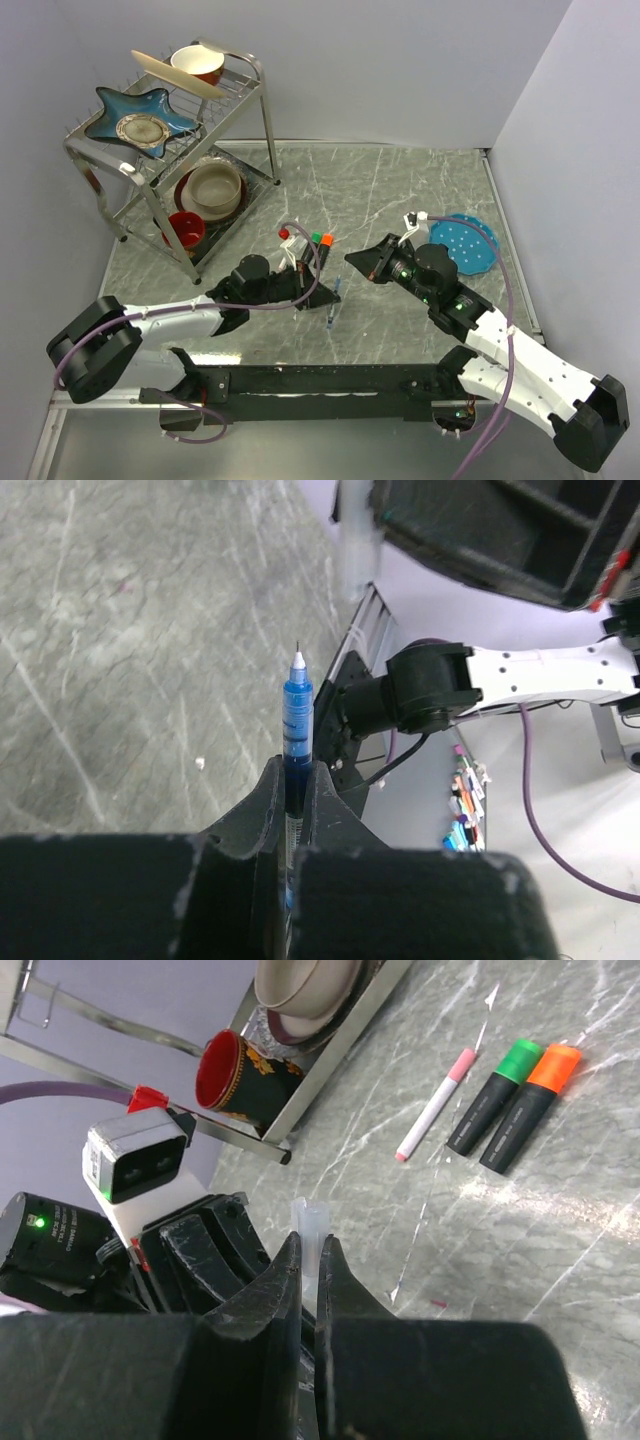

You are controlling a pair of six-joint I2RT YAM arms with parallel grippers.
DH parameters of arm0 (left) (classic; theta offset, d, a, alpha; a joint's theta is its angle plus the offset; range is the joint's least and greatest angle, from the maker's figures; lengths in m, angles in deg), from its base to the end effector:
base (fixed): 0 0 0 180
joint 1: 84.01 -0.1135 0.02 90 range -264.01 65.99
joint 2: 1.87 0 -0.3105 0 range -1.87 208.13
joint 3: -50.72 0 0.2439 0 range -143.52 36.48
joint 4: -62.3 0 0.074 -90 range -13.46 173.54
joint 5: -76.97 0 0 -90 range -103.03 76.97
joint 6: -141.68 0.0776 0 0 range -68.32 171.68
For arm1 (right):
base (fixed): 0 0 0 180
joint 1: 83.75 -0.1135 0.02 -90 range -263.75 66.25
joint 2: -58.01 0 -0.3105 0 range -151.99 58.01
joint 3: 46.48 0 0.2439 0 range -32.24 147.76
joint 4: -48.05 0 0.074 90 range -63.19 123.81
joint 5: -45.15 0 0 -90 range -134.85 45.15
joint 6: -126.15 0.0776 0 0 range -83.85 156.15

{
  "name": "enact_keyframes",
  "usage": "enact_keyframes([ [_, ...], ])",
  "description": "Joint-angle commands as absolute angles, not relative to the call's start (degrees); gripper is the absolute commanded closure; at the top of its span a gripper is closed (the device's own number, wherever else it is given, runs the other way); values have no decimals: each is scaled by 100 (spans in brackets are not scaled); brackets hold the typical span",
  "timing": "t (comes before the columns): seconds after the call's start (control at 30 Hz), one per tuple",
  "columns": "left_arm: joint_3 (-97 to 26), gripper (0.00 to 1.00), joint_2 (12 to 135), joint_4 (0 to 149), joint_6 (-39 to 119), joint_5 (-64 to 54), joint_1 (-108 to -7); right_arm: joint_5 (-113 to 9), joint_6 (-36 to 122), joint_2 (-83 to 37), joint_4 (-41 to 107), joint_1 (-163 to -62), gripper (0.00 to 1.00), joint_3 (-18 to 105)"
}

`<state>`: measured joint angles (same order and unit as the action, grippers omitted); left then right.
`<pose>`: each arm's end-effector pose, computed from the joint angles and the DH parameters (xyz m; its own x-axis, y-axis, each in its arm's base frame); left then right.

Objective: Insert the pens into the pen caps

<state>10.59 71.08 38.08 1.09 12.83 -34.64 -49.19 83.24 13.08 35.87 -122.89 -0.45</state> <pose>0.1541 -0.2316 0.2567 -0.8064 -0.1278 -0.5773 0.5366 0.2519 -0.8053 0.1457 0.1261 0.3084 -0.6047 0.4495 -0.6575 -0.3586 0.5835 0.7287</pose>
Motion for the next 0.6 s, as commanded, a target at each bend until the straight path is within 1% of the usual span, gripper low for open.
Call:
enact_keyframes([
  [0.0,739,99,7065,3303,96,1474,-3426,-4934,8379,1450,3873,-12322,100,-104],
  [0.57,607,99,6950,3593,246,1368,-3373,-5083,8414,1468,4031,-12330,100,-271],
])
